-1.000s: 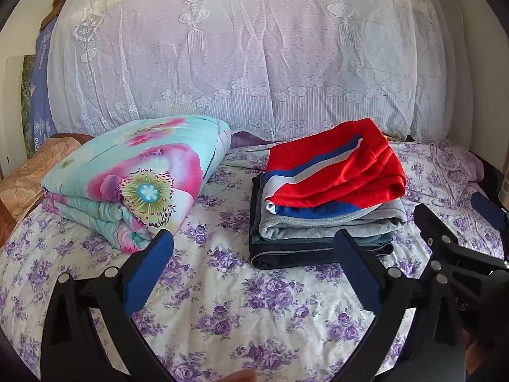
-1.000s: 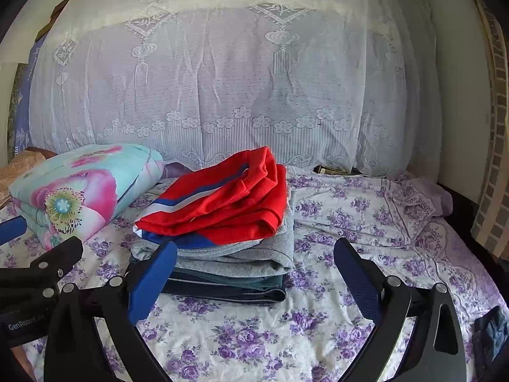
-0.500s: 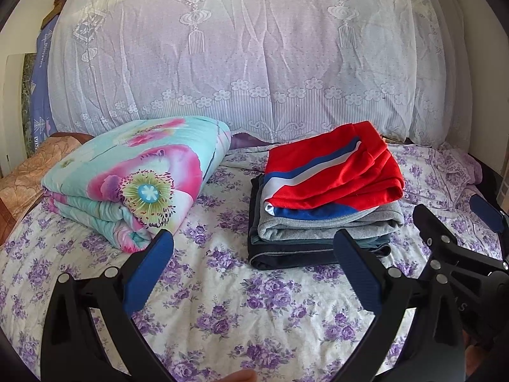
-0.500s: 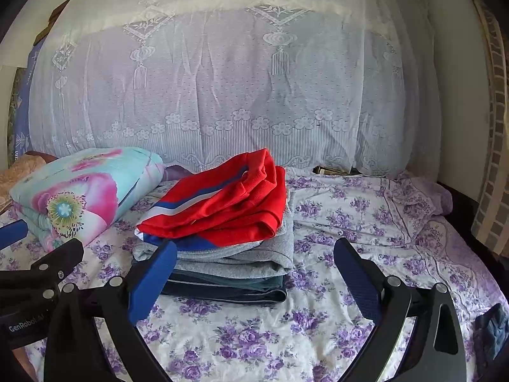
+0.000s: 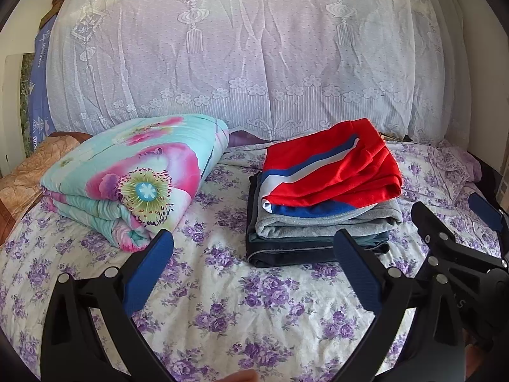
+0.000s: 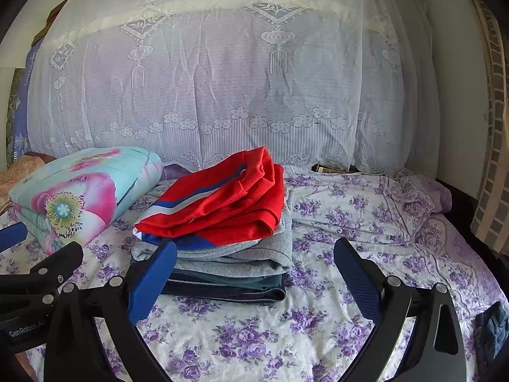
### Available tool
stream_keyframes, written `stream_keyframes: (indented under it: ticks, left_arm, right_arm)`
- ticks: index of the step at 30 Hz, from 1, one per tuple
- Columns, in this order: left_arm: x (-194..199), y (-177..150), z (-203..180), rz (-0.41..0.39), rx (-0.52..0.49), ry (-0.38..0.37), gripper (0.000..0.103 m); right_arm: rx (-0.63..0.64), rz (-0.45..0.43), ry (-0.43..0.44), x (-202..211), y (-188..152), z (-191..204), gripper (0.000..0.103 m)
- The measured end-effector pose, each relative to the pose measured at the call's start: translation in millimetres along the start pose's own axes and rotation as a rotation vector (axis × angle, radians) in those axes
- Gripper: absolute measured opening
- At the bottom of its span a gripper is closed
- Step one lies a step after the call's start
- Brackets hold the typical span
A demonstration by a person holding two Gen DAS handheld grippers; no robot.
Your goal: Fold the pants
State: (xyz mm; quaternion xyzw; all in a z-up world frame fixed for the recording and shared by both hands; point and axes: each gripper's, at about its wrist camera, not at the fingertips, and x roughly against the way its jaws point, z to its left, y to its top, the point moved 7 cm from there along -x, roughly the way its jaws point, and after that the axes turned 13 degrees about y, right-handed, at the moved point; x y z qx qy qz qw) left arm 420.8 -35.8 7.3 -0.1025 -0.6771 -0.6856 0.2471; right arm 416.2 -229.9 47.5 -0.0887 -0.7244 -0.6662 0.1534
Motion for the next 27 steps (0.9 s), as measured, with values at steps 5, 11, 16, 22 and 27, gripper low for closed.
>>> stream_keyframes:
  ticks: [5,11,16,22,27]
  left_arm:
    - [0.4,-0.9,-1.9,0.001,-0.005,0.000,0.098]
    - [0.5,-1.5,-3.3,0.000,-0.007,-0.005,0.098]
    - [7.0,-0.5,-7.4,-0.062,-0.056,0.050,0.098]
    - [8.7,0.9,-7.9,-0.044,-0.037,0.014,0.098]
    - [5.3,-0.7,-8.3,-0.028,-0.031,0.005,0.098]
  right_arm:
    - [-0.004,0.000,0.000,-0.4,-0.4,-2.1,0.099]
    - [-0.010,0.001,0.000,-0.5,-0.7,-2.8,0.099]
    - [-0.004,0.006,-0.020,-1.6,-1.6,-1.6,0.099]
    - [-0.032,-0.001,-0.005,-0.2,-0.9,-5.1,0.099]
    - [-0.025,-0.002,-0.013,-0.1,-1.0,-3.5,0.099]
